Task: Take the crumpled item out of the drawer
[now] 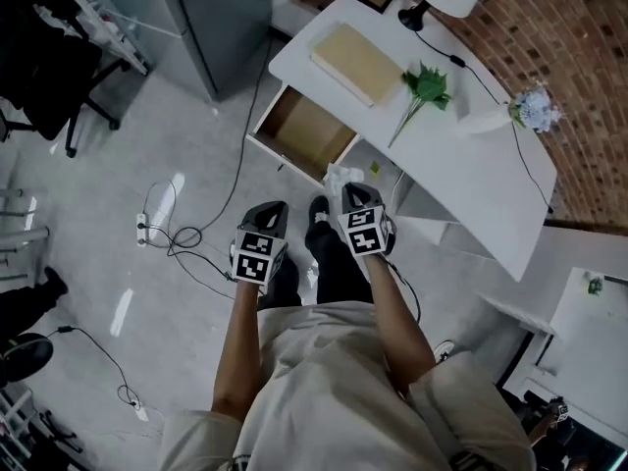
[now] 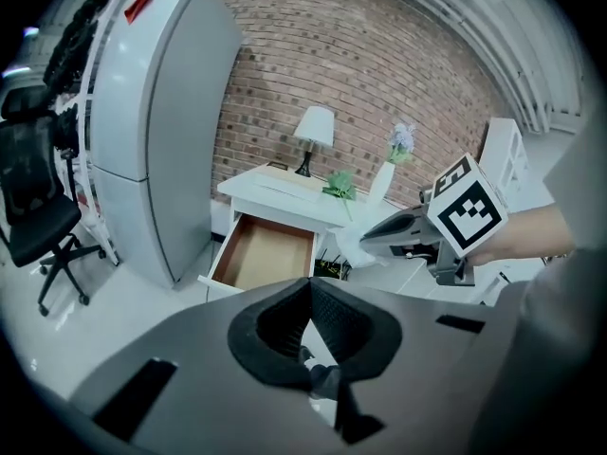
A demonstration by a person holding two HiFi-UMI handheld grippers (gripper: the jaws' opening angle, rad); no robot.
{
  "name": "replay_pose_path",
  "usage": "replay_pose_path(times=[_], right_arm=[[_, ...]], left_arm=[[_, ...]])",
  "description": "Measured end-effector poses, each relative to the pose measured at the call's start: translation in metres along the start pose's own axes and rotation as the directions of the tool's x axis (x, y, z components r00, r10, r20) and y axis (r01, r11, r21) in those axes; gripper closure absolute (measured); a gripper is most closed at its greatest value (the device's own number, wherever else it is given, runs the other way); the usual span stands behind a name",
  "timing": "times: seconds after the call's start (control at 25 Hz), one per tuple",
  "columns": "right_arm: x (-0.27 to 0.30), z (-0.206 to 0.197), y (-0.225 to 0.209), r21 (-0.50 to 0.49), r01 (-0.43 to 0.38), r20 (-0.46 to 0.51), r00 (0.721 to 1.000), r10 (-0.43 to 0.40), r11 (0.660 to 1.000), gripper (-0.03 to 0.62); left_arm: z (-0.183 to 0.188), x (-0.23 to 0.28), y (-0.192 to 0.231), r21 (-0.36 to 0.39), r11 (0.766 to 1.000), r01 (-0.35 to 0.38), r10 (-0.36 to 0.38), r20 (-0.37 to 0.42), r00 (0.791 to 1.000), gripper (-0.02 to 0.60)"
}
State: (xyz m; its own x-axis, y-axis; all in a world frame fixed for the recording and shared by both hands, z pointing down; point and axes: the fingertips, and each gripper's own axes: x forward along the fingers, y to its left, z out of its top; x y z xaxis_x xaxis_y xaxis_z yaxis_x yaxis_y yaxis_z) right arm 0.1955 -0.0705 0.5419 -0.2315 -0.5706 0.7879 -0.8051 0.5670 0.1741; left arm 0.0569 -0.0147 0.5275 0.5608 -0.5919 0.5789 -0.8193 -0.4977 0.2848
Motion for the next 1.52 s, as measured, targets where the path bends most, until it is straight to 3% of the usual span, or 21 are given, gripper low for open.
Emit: replay_pose_path(times=[0.6, 0.88, 1.52], right_arm=[[-0.078, 0.025, 0.018, 0.083, -0.038, 0.162, 0.987, 0.024, 0.996, 0.562], [-0.077, 0.022, 0.033, 0.181, -0.113, 0.221, 0.973, 0.072, 0.977, 0.562], [-0.078, 0.047, 0.041, 0.225, -0.179, 0.308, 0.946, 0.104, 0.958, 0.562]], left_arm=[[0.059, -0.034, -0.047, 0.008, 1.0, 0.02, -0.021, 0.074, 0.997, 0.568], [0.047, -0.044, -0.054, 0.025, 1.0, 0.012, -0.013, 0.061, 0.998, 0.568], [0.061, -0.06, -0.035, 0.052, 0.998, -0.019, 0.014, 0.111, 0.994, 0.568]])
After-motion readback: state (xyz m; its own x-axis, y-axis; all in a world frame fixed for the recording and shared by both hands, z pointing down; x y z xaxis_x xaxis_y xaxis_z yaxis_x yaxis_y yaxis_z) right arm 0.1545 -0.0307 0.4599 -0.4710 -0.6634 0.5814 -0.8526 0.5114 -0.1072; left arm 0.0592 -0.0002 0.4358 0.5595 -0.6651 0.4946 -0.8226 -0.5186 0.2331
